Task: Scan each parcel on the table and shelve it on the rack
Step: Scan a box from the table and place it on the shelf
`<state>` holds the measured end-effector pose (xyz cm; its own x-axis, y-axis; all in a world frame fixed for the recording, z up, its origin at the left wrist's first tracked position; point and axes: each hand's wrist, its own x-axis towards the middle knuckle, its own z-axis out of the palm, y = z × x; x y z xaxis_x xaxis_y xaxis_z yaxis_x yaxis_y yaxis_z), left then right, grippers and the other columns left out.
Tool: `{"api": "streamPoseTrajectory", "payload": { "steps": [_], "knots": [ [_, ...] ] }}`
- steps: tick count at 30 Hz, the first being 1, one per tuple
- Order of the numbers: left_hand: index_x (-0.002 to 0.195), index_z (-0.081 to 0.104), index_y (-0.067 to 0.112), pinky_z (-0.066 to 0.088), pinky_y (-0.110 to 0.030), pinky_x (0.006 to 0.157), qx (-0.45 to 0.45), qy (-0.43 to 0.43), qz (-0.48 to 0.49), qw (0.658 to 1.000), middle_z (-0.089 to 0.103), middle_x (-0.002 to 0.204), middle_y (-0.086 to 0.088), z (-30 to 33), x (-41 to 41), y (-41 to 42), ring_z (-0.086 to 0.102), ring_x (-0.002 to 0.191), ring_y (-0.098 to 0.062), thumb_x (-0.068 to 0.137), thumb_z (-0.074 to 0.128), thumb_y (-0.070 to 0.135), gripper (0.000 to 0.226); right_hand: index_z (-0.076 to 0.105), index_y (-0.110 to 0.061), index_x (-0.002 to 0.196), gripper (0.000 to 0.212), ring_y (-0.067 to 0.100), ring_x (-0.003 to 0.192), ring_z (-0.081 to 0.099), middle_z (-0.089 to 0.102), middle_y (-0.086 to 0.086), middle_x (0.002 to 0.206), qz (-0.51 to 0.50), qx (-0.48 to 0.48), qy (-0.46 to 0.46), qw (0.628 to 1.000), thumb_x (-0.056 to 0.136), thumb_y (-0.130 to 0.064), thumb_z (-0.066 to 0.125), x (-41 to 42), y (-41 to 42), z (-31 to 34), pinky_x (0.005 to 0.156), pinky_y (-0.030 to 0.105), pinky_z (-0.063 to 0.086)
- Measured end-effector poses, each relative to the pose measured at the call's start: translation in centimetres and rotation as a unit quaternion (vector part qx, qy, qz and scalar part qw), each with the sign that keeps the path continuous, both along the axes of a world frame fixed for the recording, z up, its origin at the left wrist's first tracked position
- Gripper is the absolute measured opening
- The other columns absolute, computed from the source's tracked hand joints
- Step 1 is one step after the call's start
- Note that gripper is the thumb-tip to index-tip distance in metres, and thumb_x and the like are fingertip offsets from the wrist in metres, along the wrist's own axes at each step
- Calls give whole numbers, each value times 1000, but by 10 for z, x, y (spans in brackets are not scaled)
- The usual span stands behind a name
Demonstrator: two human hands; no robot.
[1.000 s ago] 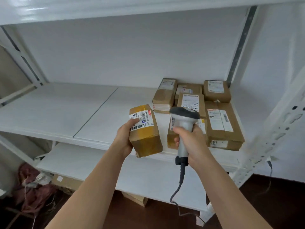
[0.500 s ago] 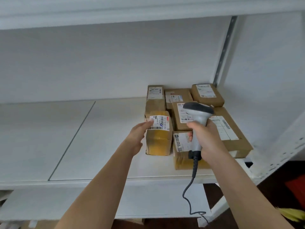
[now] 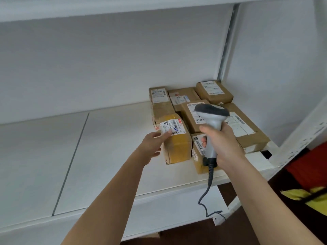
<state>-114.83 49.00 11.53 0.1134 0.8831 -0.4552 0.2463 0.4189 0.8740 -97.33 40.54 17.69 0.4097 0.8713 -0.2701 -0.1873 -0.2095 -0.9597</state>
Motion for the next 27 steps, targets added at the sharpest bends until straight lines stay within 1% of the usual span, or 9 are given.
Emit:
{"api": "streamPoseTrajectory", "payload": {
  "steps": [1,3,5,7,9,12,16,22,27],
  "knots": [
    [129,56,14,52,-35,88,53,32,60,996,61,117,-2,2,2,0,59,106,-23,87,67,51,58,56,-15,115,27,9,60,55,58,5,79,-6,4,-1,1000,90,-14,67,1,-3,-1,54,23,50],
    [110,62,12,45,-23,66,202,73,183,959,61,93,3,13,9,-2,59,85,-13,94,62,34,27,56,-18,114,27,10,63,56,60,5,82,-21,9,-14,1000,90,-14,67,4,-10,-6,58,24,50],
    [91,60,13,39,-18,60,315,47,201,926,56,79,4,26,27,-5,53,70,-4,94,56,15,5,56,-23,110,24,9,67,58,64,5,88,-50,5,-28,998,90,-17,68,11,-22,-9,64,26,52],
    [78,56,19,38,-12,57,384,6,160,909,52,71,6,38,49,-10,46,60,0,91,53,5,19,56,-25,112,25,8,67,58,65,3,91,-62,6,-23,998,91,-18,68,18,-34,-10,62,24,51],
    [75,57,21,40,-13,57,429,-37,90,898,55,69,6,45,85,-22,46,60,0,88,55,1,24,56,-23,113,25,7,61,58,64,1,86,-86,19,-22,996,92,-15,67,33,-55,-11,55,19,49],
    [77,62,13,42,-15,59,452,-81,9,888,56,68,8,48,149,-51,48,61,0,86,57,1,16,57,-17,110,23,11,56,56,62,3,77,-133,20,-63,989,90,-12,67,68,-93,-12,59,27,48],
    [78,61,12,38,-11,56,441,-132,-78,885,52,63,7,47,240,-99,47,57,0,86,60,1,15,58,-18,104,19,10,57,57,62,3,82,-229,26,-77,970,89,-10,66,133,-150,-10,59,29,49],
    [71,57,18,39,-19,55,410,-181,-194,873,47,59,5,47,397,-188,43,54,-4,87,60,3,22,57,-10,105,16,5,47,52,57,6,76,-361,27,-58,930,91,-8,64,246,-262,-9,48,20,47],
    [74,58,13,35,-12,52,384,-198,-302,850,43,56,6,34,533,-298,41,50,-2,89,58,4,18,57,-15,105,19,13,55,53,58,4,78,-474,24,-27,880,90,-6,64,352,-374,-25,56,28,48]
  ]
}}
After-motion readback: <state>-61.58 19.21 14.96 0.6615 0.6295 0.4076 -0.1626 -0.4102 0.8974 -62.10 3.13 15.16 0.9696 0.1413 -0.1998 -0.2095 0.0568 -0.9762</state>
